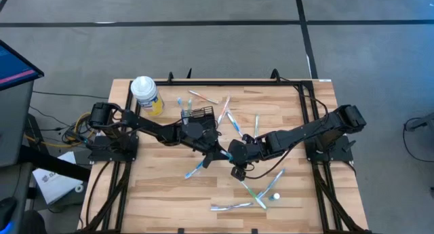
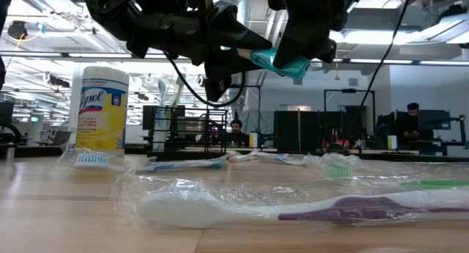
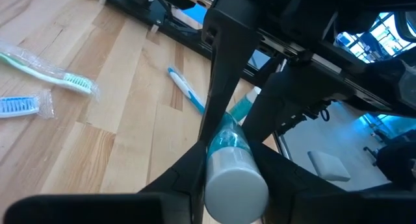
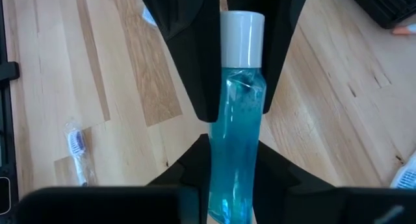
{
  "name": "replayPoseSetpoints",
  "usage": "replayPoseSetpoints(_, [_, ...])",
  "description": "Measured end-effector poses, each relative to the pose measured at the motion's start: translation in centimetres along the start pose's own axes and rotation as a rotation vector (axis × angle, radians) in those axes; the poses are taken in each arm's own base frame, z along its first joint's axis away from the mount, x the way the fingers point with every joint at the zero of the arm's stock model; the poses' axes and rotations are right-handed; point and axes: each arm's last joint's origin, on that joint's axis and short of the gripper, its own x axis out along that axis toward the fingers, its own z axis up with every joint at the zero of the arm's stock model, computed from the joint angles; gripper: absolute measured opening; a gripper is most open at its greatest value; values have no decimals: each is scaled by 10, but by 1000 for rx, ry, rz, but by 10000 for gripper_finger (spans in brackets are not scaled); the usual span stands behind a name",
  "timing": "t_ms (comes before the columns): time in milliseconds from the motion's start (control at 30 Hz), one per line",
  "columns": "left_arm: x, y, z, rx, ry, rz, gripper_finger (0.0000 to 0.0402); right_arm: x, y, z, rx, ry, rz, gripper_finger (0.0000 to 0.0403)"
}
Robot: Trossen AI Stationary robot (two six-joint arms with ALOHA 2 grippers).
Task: Pick & Place toothbrushing station
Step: Put the top mouthwash bottle into the mesh organizer
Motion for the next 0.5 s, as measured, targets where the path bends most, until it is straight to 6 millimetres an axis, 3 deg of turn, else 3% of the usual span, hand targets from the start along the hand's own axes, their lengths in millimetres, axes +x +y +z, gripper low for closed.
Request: replayPoseSetpoints(500, [0, 0, 0, 28, 17, -26, 86, 0, 1, -1, -58, 20, 24, 171])
